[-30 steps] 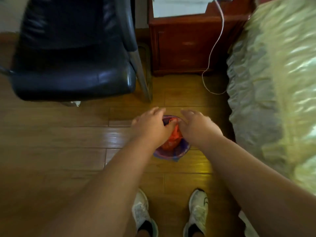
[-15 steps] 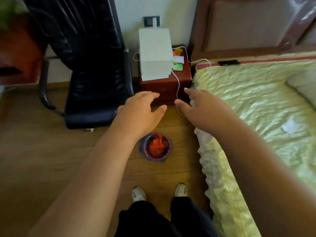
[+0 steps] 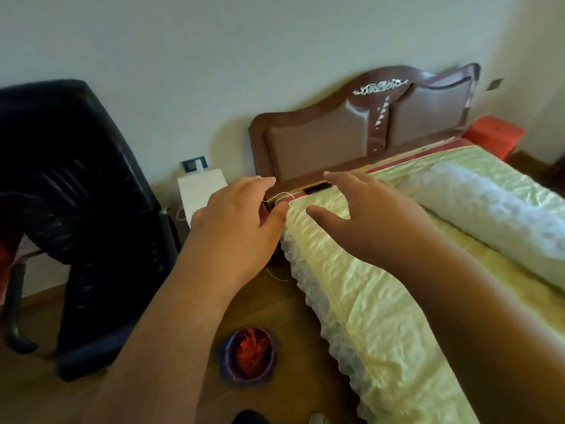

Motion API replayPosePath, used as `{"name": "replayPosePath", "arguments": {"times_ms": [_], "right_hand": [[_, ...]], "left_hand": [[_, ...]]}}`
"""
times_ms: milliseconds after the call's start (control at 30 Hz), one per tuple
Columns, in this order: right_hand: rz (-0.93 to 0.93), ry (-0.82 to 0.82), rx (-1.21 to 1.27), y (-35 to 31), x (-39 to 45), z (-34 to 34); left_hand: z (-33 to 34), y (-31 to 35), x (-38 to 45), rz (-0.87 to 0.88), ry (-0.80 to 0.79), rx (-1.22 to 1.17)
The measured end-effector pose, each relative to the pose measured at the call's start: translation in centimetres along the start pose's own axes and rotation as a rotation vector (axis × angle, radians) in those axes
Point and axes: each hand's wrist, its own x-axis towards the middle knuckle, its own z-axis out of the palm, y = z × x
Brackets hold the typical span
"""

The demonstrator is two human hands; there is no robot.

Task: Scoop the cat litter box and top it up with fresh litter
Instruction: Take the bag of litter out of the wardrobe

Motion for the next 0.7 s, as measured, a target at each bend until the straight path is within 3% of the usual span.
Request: {"name": "replayPosePath", "arguments": {"times_ms": [433, 700], "right_hand": [[0.589, 0.182, -0.018, 1.4, -7.2, -2.8], [1.023, 0.33, -0.025, -0.4, -18.1, -1.9]], "left_hand": [[0.8, 3.6, 5.5, 0.585, -0.276, -0.066], [2.8, 8.1, 1.5, 0.967, -0.454, -0.141]]}}
